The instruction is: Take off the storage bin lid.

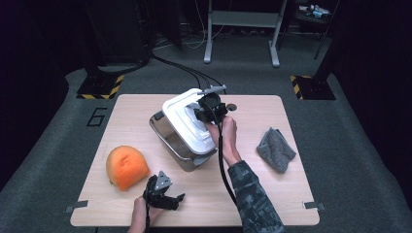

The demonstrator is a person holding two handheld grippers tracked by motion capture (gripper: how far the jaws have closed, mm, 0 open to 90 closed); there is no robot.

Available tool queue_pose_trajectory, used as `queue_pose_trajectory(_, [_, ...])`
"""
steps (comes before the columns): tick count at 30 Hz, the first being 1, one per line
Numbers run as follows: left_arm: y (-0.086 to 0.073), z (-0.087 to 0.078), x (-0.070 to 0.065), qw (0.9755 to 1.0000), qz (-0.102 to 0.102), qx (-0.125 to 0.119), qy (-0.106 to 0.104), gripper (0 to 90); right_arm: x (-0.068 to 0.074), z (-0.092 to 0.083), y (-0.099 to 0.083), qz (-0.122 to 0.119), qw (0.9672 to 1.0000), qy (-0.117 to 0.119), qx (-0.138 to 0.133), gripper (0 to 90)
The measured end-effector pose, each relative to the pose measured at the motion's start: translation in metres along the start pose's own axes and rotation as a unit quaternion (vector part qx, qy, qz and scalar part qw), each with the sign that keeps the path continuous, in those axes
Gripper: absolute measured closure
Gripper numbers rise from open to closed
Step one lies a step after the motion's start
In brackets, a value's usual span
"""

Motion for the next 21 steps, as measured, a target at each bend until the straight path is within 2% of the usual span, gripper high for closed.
queue_pose_trajectory(1, [0.0,0.0,0.0,1.0,0.002,0.0,0.001,11.2,-0.003,-0.001,0.0,-0.004,1.0,-0.001,-0.004,66.9])
queue_pose_trajectory(2, [0.0,0.0,0.0,1.0,0.002,0.0,0.001,11.2,-0.004,-0.002,0.0,0.005,1.0,-0.003,-0.002,66.9])
queue_pose_trajectory(4, [0.0,0.0,0.0,1.0,0.001,-0.001,0.001,11.2,-0.009,-0.005,0.0,-0.001,1.0,-0.005,-0.004,66.8])
queue_pose_trajectory(7, [0.0,0.0,0.0,1.0,0.001,0.0,0.001,11.3,-0.015,-0.008,0.001,0.01,0.9999,-0.01,-0.007,66.8])
queue_pose_trajectory(8, [0.0,0.0,0.0,1.0,0.001,0.0,0.001,11.2,-0.018,-0.009,0.001,0.006,0.9999,-0.011,-0.01,66.9])
queue_pose_trajectory(9, [0.0,0.0,0.0,1.0,0.001,0.0,0.0,11.2,-0.02,-0.011,0.001,0.013,0.9998,-0.013,-0.009,66.8])
queue_pose_trajectory(21, [0.0,0.0,0.001,1.0,0.002,0.001,0.001,11.2,-0.047,-0.023,-0.003,0.035,0.9988,-0.03,-0.019,66.8])
Point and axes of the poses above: each handheld gripper's, and its own axes: z roughly forward along the jaws, y roughly out of its top, x roughly to its left, the point moved 6 cm from there along z, roughly forward along the jaws, and after that the axes turned 3 degrees about -y, right-handed, at the moved point
